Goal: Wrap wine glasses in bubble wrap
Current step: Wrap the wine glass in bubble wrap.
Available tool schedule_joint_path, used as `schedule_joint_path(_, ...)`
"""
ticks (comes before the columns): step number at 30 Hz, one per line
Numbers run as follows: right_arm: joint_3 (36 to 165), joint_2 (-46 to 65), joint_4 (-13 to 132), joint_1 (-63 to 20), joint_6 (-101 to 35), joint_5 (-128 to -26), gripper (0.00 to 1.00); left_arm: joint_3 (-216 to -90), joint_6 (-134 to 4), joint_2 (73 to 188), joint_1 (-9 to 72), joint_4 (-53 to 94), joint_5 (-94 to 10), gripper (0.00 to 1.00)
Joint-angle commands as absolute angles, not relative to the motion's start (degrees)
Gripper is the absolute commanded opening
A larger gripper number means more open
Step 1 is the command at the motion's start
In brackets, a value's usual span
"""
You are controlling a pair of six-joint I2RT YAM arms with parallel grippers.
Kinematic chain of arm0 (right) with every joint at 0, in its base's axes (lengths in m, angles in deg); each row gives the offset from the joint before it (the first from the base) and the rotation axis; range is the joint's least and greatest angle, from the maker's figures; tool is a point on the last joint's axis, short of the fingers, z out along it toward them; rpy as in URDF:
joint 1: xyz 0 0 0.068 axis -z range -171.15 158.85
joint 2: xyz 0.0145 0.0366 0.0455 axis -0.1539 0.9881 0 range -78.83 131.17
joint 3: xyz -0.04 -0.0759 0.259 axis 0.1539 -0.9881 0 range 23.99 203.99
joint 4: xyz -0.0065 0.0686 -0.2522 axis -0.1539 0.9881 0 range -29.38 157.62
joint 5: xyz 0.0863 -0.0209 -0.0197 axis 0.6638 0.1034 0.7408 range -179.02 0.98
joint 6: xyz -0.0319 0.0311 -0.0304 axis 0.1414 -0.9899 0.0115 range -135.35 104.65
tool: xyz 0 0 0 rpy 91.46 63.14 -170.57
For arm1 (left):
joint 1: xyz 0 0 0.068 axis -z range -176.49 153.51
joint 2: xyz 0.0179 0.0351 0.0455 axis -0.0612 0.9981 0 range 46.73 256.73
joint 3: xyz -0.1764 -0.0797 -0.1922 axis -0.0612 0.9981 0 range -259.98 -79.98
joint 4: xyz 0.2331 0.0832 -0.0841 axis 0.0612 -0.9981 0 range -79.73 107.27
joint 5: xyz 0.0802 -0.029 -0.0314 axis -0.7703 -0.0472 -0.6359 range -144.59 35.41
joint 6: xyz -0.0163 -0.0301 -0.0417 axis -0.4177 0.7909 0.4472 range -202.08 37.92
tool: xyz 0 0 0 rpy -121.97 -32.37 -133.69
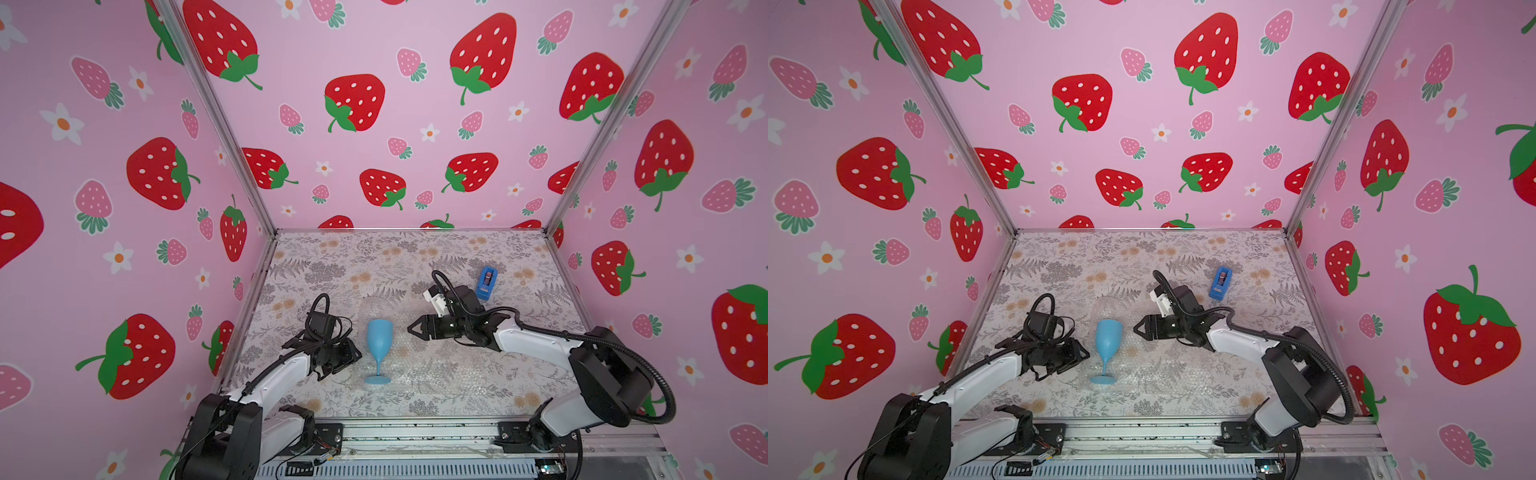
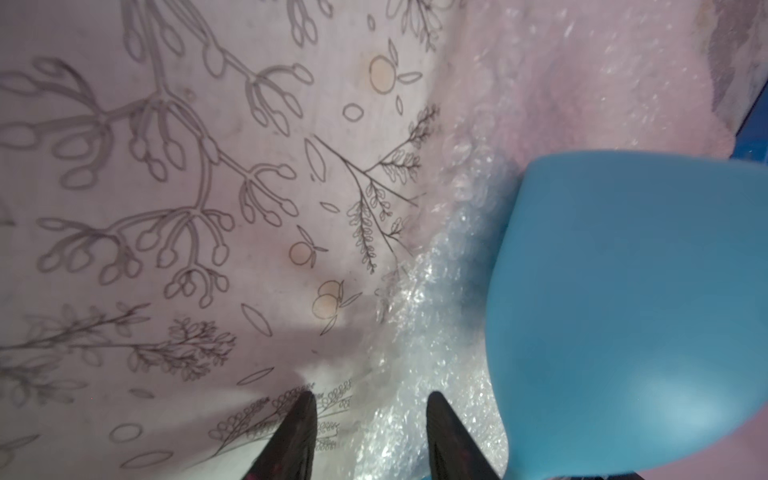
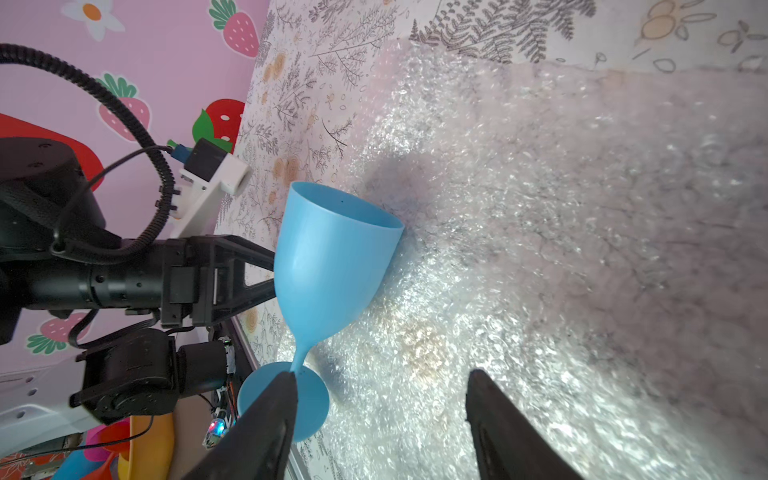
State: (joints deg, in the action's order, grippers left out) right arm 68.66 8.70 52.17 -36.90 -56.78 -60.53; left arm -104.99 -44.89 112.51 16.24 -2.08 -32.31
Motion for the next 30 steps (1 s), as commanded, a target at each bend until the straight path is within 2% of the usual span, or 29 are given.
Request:
schedule_joint_path(1,70.20,9.65,50.43,-37.47,-58.54,-60.15,0.65,-103.37,-44.47,112.30,16.08,1.98,-30.20,0.47)
schedule_joint_path(5,70.27,9.92,49.92,-37.55,-58.94,-60.02,0.64,-102.29,-44.67,113.15,16.08,3.21,-29.97,0.45)
schedule_joint_path(10,70.40,10.12,49.72,-37.55,-59.37,-59.53,0.62,-101.96,-45.16,113.60,16.08,4.23,-29.08,0.34)
schedule_joint_path(14,69.77,9.99,48.60,-37.64,-60.20,-59.35,0.58,-102.09,-45.52,113.41,16.14,6.09,-27.75,0.19)
schedule_joint_path(18,67.77,9.99,46.16,-37.64,-61.77,-60.02,0.56,-103.46,-46.27,112.84,17.23,7.24,-27.36,0.12)
schedule_joint_path(22,66.25,10.70,43.57,-37.65,-63.48,-59.58,0.55,-104.21,-45.10,111.67,19.46,8.86,-28.00,0.07)
schedule_joint_path(26,64.86,11.97,41.46,-37.64,-64.64,-59.67,0.53,-104.91,-43.41,110.30,23.03,10.45,-30.03,0.07)
schedule_joint_path(27,64.58,12.43,40.99,-37.64,-64.82,-59.75,0.53,-105.19,-42.96,110.11,23.93,10.67,-30.53,0.03)
schedule_joint_path(30,63.96,14.08,39.57,-37.64,-65.66,-59.94,0.46,-106.27,-41.58,110.57,26.38,11.36,-31.60,0.02)
